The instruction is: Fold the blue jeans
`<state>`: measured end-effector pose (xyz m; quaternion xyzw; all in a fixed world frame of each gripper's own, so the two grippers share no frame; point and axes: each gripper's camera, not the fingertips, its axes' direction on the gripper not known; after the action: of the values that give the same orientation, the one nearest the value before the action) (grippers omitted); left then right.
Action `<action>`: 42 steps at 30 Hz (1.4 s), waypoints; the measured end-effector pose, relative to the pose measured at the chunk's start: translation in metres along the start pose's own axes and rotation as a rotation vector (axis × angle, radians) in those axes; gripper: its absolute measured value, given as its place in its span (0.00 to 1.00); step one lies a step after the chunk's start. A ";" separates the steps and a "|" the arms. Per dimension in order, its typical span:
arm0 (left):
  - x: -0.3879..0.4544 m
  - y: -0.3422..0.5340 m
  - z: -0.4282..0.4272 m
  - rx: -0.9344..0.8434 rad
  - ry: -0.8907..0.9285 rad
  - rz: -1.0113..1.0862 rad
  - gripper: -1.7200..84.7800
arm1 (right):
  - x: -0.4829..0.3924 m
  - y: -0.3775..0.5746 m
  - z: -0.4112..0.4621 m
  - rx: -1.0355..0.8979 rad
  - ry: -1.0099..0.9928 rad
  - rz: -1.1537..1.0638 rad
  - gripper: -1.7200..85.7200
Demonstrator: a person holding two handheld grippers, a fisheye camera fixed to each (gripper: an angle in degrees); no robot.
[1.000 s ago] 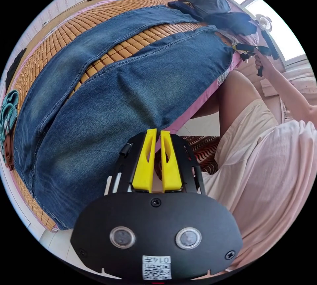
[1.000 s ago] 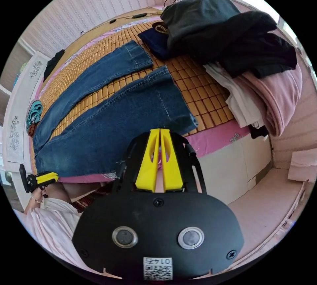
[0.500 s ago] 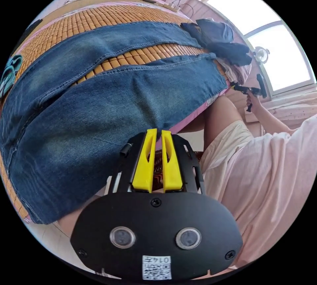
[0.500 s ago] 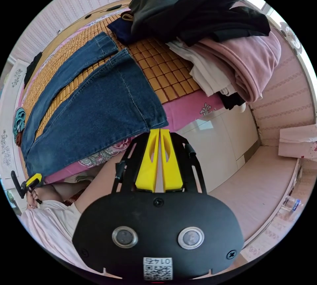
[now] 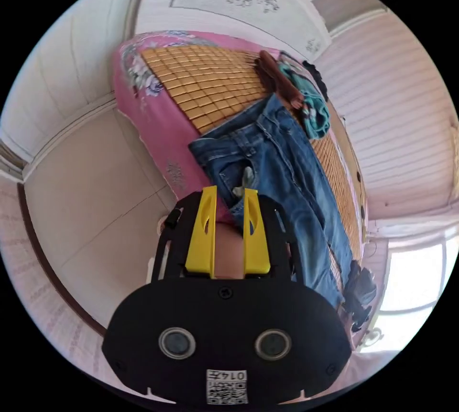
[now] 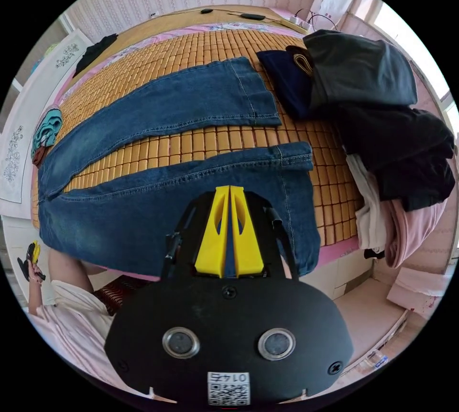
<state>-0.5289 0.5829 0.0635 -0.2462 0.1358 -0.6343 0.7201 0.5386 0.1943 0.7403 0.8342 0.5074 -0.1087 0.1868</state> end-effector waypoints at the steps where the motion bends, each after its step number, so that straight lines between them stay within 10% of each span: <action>1: -0.013 -0.007 0.002 -0.011 0.014 -0.058 0.15 | -0.002 -0.013 0.012 -0.043 0.024 0.010 0.01; 12: -0.036 -0.059 -0.002 -0.113 0.025 -0.075 0.03 | 0.032 -0.067 0.047 -0.319 -0.044 0.108 0.01; 29: -0.077 -0.088 -0.095 -0.067 0.085 0.015 0.01 | 0.182 0.145 0.021 -0.038 -0.228 0.648 0.17; 42: -0.058 -0.082 -0.139 -0.007 0.126 0.078 0.01 | 0.216 0.181 0.018 0.105 -0.416 0.710 0.05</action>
<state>-0.6780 0.6081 -0.0175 -0.2028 0.1922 -0.6196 0.7335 0.7991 0.2855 0.6804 0.9260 0.1332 -0.2295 0.2683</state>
